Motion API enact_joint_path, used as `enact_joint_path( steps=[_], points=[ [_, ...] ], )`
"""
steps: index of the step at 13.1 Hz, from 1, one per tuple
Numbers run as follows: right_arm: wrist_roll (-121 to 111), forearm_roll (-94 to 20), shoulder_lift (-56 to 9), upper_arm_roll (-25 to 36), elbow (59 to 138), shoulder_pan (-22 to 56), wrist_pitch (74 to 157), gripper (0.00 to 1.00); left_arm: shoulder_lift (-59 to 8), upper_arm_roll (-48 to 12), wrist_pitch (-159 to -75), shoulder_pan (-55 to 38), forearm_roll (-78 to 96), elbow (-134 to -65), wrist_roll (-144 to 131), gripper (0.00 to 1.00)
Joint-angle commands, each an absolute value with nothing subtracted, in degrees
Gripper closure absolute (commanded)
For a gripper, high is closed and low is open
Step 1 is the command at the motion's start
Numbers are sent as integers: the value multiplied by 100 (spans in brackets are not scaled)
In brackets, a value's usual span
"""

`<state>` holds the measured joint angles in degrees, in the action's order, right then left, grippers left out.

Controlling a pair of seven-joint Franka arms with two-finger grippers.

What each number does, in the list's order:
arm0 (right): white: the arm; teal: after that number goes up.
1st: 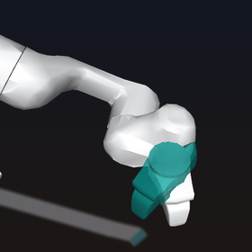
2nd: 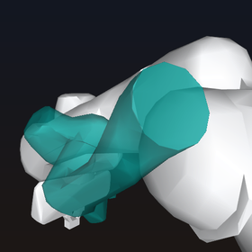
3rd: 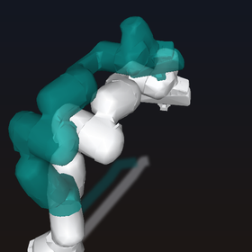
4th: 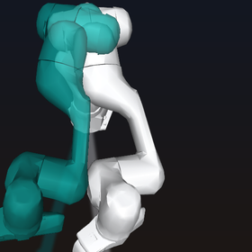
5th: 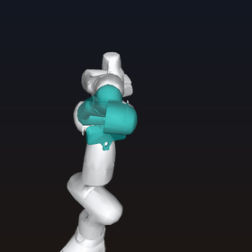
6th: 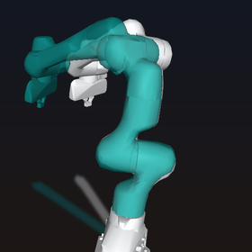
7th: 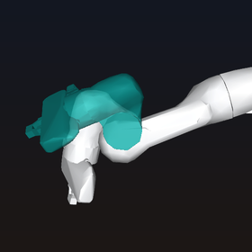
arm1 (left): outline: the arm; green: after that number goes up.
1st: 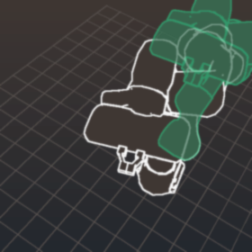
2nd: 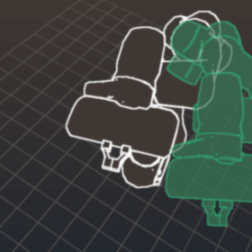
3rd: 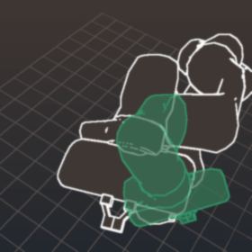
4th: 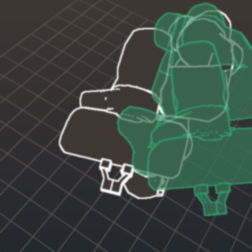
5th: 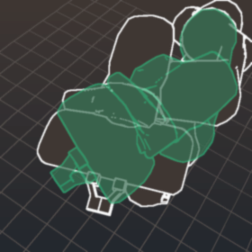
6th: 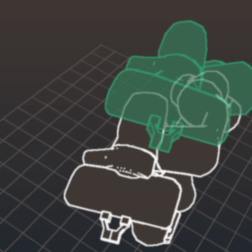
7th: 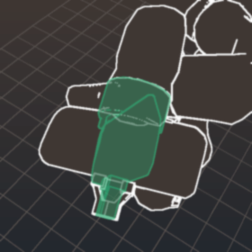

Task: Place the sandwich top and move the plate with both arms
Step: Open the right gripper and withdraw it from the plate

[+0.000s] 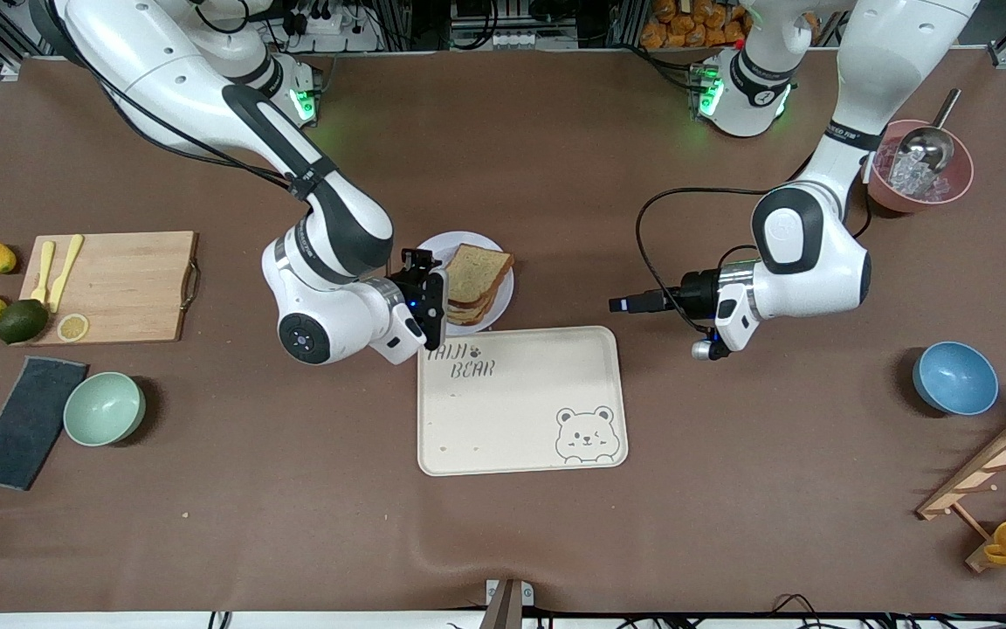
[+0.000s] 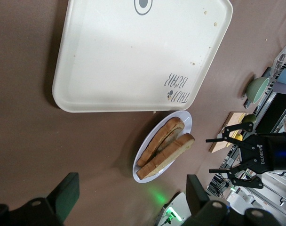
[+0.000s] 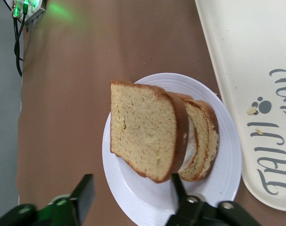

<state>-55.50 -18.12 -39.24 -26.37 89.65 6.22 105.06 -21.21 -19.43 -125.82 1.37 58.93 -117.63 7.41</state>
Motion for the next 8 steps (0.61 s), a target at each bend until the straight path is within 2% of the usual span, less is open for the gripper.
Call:
enact_joint_path(
  steps=[1,5,8],
  points=[
    [-5643,-1934,-3823,-2742,8852,317,10450,0,-2197,-1969,-12621,149,6082,-11716,905,0],
    [-5634,-1829,-3744,-2707,8552,-376,10450,0,-2469,-1969,-12630,106,6862,-11733,1658,0],
    [-5573,-1136,-3700,-2716,8403,-930,10441,0,-2636,-1969,-12630,79,7013,-11725,1775,0]
  ],
)
